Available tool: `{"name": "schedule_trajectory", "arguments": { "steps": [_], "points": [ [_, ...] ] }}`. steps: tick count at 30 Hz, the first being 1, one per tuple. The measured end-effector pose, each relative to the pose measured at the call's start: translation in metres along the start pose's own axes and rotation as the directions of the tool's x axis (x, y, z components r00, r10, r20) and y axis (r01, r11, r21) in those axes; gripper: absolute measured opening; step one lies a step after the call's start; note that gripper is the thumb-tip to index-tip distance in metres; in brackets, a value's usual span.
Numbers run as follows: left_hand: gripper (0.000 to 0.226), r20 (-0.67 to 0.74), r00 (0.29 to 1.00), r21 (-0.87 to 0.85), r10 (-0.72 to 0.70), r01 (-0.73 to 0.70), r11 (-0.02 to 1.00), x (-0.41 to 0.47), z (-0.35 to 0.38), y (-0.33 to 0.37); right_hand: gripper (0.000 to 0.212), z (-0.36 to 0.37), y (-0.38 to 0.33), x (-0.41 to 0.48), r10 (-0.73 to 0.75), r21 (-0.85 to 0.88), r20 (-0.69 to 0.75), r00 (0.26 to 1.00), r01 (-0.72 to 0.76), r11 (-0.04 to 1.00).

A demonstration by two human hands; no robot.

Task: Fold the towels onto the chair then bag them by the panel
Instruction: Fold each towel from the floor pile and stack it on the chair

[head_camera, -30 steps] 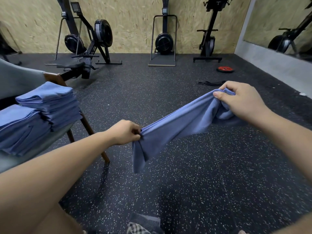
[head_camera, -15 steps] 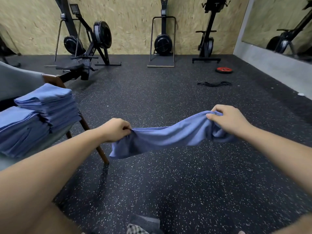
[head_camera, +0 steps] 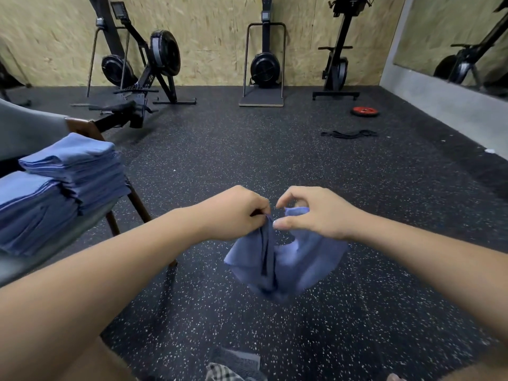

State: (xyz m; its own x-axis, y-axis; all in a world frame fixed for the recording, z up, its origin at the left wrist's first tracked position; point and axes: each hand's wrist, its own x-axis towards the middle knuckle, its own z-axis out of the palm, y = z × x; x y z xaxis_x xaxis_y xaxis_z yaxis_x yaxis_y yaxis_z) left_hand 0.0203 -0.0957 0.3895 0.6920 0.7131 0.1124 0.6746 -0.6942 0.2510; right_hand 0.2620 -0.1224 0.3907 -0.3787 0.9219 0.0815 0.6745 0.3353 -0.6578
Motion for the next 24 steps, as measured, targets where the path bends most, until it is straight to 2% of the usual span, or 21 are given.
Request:
{"name": "schedule_trajectory", "arguments": {
  "steps": [3, 7, 11, 14, 16, 24],
  "points": [
    [0.022, 0.008, 1.000, -0.041, 0.028, -0.028, 0.999, -0.003, -0.004, 0.015, 0.028, 0.005, -0.009, -0.004, -0.044, 0.070, 0.133, 0.990, 0.035, 0.997],
    [0.018, -0.027, 0.996, -0.070, 0.079, -0.081, 0.994, -0.006, -0.008, 0.024, 0.016, 0.010, -0.001, -0.002, -0.054, 0.184, 0.212, 0.976, 0.015, 0.983],
    [0.010, -0.049, 0.995, -0.073, 0.091, -0.094, 0.993, -0.008, -0.012, 0.026, 0.030, 0.013, 0.003, 0.003, -0.038, 0.097, 0.181, 0.983, 0.020, 0.995],
    [0.017, -0.044, 0.997, -0.046, 0.058, -0.060, 0.997, -0.009, -0.012, 0.021, 0.018, 0.009, 0.004, 0.004, -0.071, 0.062, 0.165, 0.984, 0.061, 0.996],
    [0.022, -0.030, 1.000, -0.029, -0.006, 0.006, 1.000, -0.010, -0.012, 0.016, 0.020, 0.005, 0.004, 0.004, -0.091, 0.004, 0.155, 0.984, 0.091, 0.996],
    [0.005, -0.026, 0.986, -0.129, -0.165, 0.161, 0.978, -0.016, -0.023, -0.011, 0.016, -0.011, 0.022, 0.007, -0.073, -0.144, 0.051, 0.996, 0.080, 0.986]
  ]
}}
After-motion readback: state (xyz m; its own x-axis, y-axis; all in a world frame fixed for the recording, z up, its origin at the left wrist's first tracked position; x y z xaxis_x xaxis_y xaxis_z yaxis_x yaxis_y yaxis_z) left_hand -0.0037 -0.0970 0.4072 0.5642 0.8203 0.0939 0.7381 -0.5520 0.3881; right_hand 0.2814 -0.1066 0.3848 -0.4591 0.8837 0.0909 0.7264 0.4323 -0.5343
